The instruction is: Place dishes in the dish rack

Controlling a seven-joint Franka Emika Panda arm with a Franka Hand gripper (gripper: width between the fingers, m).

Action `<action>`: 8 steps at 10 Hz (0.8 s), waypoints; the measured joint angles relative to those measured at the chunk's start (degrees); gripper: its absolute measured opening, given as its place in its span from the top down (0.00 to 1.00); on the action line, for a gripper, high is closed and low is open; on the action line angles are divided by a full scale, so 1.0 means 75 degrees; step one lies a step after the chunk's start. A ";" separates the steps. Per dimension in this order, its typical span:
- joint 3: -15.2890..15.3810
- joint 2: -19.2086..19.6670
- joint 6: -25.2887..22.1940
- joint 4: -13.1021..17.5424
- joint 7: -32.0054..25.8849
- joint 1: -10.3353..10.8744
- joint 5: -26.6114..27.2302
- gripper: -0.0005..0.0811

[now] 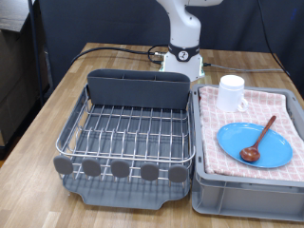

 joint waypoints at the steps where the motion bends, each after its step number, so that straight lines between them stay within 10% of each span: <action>1: 0.0001 0.0017 0.0006 0.0000 0.0069 0.0000 0.0009 0.01; 8: 0.0929 0.1153 0.0374 0.0755 0.2218 0.0013 0.0343 0.01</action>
